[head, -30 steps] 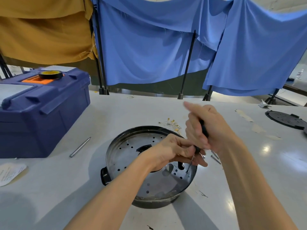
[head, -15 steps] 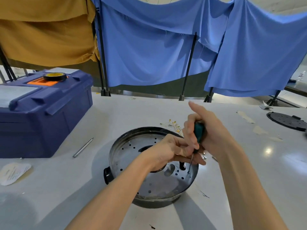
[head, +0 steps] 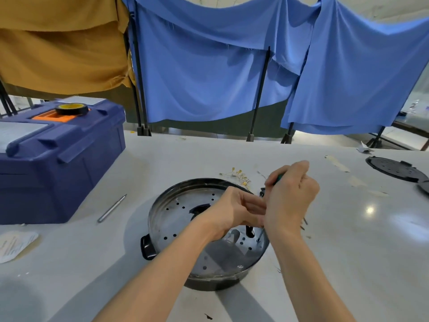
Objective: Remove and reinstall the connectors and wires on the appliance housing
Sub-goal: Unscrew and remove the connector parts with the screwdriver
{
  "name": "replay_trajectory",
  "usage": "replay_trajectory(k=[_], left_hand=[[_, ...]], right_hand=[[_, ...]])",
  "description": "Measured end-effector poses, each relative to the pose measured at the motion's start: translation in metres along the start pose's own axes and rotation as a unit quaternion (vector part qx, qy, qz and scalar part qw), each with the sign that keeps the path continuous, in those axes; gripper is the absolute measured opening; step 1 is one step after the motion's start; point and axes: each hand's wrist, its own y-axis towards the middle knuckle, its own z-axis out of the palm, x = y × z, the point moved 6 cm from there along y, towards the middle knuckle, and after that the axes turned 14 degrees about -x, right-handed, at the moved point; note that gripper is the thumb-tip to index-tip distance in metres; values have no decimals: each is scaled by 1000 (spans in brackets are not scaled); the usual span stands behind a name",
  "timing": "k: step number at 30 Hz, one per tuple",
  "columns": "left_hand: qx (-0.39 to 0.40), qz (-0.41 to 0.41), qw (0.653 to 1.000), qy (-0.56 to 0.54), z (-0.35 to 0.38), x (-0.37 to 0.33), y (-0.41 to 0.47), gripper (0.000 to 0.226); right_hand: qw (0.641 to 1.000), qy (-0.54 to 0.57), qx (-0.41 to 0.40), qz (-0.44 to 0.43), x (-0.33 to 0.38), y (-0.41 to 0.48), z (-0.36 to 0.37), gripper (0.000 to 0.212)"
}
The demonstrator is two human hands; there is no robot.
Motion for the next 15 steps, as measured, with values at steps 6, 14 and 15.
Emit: replay_trajectory(k=[6,14,15], left_hand=[[-51,40,997,37,-26,-20,-6,39],[-261,118,785,549,-99,-30,-7,55],[-264,89,752,598,-107,-25,-5,56]], right_hand=[[984,73,11,160,4,35,-14,66],[911,-350,217,-20,-11,80,-15,44],[870,-415,264,-34,-25,73,-14,40]])
